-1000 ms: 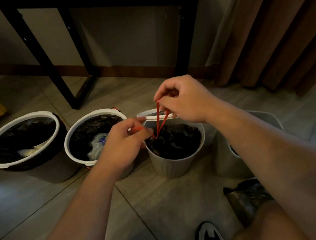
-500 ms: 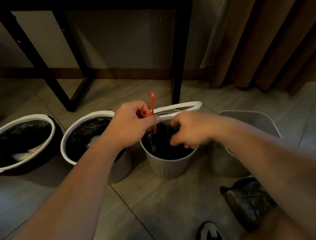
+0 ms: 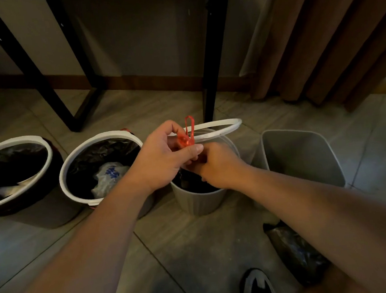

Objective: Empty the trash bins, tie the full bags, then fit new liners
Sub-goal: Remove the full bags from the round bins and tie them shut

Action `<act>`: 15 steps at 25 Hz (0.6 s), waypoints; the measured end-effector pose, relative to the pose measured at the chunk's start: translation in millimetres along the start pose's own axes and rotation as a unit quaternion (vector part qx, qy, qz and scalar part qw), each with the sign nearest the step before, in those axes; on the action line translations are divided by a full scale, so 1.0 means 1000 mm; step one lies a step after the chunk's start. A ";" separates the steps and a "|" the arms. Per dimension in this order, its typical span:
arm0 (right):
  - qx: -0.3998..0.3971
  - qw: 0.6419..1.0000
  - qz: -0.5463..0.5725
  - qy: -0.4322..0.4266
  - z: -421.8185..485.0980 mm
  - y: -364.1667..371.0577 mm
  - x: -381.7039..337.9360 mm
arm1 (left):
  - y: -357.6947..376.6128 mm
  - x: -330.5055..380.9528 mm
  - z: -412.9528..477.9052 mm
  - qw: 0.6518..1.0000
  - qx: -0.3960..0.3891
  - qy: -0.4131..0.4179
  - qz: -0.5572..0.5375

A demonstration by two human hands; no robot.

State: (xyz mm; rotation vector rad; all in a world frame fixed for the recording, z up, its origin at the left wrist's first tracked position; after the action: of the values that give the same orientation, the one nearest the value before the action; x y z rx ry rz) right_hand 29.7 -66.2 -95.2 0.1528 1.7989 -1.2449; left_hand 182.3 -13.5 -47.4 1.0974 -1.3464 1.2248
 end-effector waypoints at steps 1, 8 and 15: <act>0.011 1.000 0.024 -0.016 -0.001 -0.002 -0.003 | 0.001 0.003 0.002 1.000 0.000 0.002 0.002; 0.061 0.993 0.098 0.039 -0.005 -0.027 -0.003 | -0.021 -0.023 0.004 0.998 0.046 0.005 -0.041; 0.152 0.968 0.197 0.002 -0.011 -0.070 -0.024 | -0.006 -0.130 0.001 0.856 -0.103 -0.101 0.497</act>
State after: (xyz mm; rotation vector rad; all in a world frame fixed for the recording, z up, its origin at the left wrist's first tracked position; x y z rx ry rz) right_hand -1.5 -82.6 -29.5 0.6557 1.4766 -1.2172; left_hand 203.7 -14.1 -176.0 0.3186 -2.2856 1.6319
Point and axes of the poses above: each hand's wrist, its own z-axis towards the middle knuckle, its own y-axis out of the palm, x = y × z, the point moved 3 cm from there along z, towards the middle knuckle, and after that the axes turned 5 degrees about -x, right-handed, at the moved point
